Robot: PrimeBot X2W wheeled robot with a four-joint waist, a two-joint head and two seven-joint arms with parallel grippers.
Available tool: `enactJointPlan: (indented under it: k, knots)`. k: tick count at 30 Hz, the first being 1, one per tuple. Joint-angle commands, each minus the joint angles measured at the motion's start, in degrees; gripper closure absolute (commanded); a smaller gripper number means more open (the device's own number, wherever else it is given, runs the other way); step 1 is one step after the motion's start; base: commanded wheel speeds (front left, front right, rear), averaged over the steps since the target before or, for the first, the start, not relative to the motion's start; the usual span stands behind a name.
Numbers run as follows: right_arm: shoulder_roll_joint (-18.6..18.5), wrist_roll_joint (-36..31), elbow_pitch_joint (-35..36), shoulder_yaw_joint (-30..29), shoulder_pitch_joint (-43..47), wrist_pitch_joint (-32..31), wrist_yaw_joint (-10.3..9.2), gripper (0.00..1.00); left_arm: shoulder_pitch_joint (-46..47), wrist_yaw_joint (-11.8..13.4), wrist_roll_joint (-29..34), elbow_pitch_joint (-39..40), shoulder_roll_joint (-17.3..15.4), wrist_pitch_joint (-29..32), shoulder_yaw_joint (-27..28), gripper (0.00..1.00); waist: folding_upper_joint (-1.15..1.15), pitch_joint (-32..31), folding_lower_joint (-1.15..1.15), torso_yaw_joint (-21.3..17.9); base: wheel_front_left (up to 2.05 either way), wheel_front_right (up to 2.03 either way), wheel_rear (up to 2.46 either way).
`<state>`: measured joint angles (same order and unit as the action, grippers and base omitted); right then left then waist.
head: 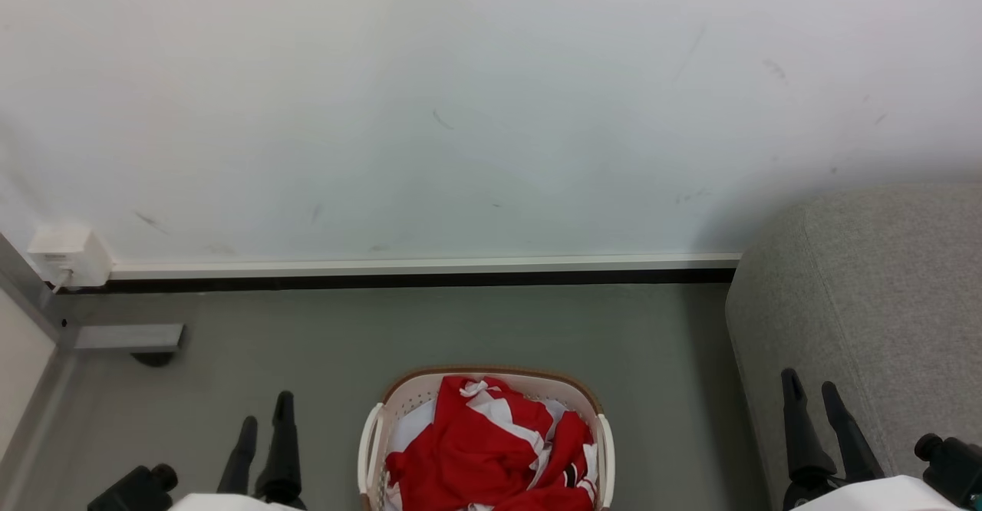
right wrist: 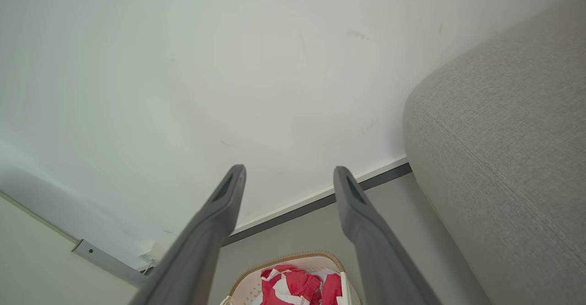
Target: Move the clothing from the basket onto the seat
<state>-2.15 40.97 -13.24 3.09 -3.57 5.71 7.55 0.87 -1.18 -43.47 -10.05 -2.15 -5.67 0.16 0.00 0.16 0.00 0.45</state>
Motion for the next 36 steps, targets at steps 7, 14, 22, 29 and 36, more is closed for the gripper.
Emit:
enactJointPlan:
  k: [7, 14, 22, 29, 36]
  knots:
    - [-0.7, -6.1, -0.2, 0.7, -1.2, 1.7, -0.06, 0.0, -0.5, 1.2, 10.1, 2.2, -1.0, -1.7, -1.1, 0.0, 0.0, 0.0, 0.0, -0.1, 0.0, 0.0, 0.0]
    - [-0.7, -10.6, -1.0, 1.0, -1.2, 2.7, -0.06, 0.0, -1.0, 2.2, 15.0, 3.3, -1.3, -2.7, -2.0, 0.0, 0.0, -0.1, 0.0, 0.0, 0.0, 0.0, 0.0]
    - [-0.8, -14.8, -1.6, 1.5, -1.4, 3.8, -0.07, 0.0, -1.5, 2.6, 19.4, 4.4, -1.8, -3.8, -3.3, 0.0, 0.0, -0.1, 0.0, 0.1, 0.0, 0.0, 0.0]
    - [-0.8, -18.6, -1.7, 1.7, -1.3, 4.7, -0.08, 0.0, -2.1, 3.1, 23.3, 5.0, -2.1, -4.8, -4.0, 0.0, 0.0, -0.2, 0.0, 0.1, 0.0, 0.0, 0.0]
    - [-0.8, -21.8, -2.1, 1.9, -1.0, 5.7, -0.08, 0.0, -2.7, 3.7, 26.9, 5.4, -2.3, -5.6, -4.5, 0.0, 0.0, -0.1, 0.0, 0.3, 0.0, 0.0, 0.0]
